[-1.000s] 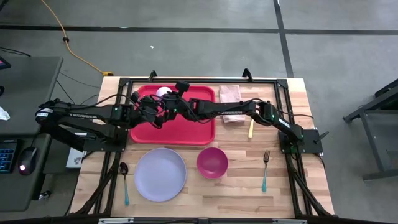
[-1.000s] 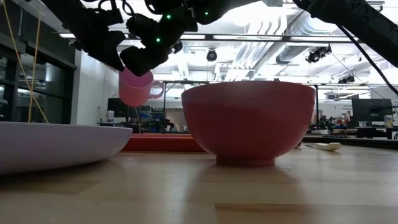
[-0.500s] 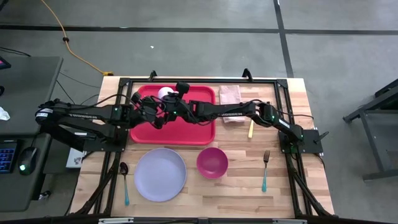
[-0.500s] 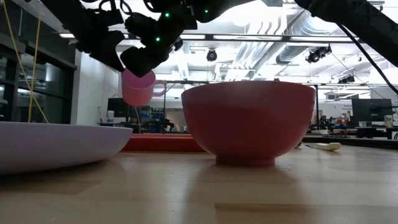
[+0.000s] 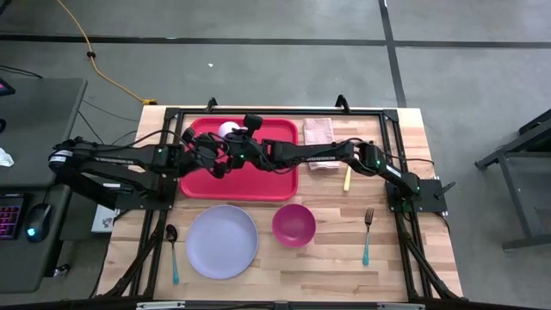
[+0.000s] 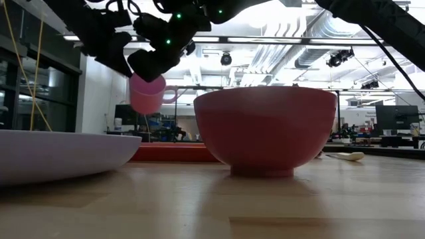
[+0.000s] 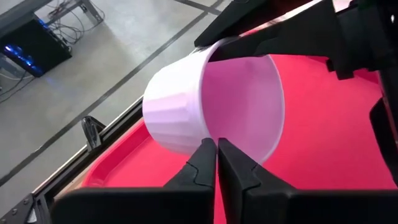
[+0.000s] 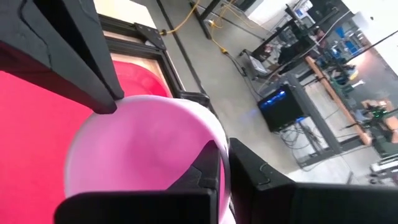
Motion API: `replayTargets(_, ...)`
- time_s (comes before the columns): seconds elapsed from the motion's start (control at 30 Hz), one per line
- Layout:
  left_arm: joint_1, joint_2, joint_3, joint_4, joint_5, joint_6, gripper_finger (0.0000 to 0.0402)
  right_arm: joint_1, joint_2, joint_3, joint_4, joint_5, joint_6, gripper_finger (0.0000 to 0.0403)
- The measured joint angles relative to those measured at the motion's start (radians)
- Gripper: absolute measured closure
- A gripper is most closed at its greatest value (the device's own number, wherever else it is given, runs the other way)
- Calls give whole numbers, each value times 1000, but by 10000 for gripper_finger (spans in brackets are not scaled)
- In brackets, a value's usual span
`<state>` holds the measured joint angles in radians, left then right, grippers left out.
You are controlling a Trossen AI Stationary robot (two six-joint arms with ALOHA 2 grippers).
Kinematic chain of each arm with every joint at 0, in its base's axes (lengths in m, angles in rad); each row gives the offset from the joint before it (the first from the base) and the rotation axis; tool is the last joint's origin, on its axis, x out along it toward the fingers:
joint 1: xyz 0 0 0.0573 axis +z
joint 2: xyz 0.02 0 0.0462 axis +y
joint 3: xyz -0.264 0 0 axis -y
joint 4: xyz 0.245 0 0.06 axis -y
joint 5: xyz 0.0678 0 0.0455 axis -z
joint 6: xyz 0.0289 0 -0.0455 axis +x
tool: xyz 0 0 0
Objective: Set up tray
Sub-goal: Put the pink mug on the top left of the red serving tray
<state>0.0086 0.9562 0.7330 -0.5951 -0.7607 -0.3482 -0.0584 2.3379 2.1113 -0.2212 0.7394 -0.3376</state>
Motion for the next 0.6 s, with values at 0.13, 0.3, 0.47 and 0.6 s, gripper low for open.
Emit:
replayTargets(0.13, 0, 0, 17, -37, 7, -31, 349, -1, 0, 0, 10, -9, 8, 403)
replayTargets(0.3, 0, 0, 19, -47, 20, -53, 344, -1, 0, 0, 10, -17, 14, 403)
replayTargets(0.47, 0, -6, 19, -47, 15, -57, 344, -1, 0, 0, 10, -16, 19, 403)
replayTargets(0.6, -1, -15, 20, -50, -4, -61, 344, -1, 0, 0, 18, -16, 26, 403)
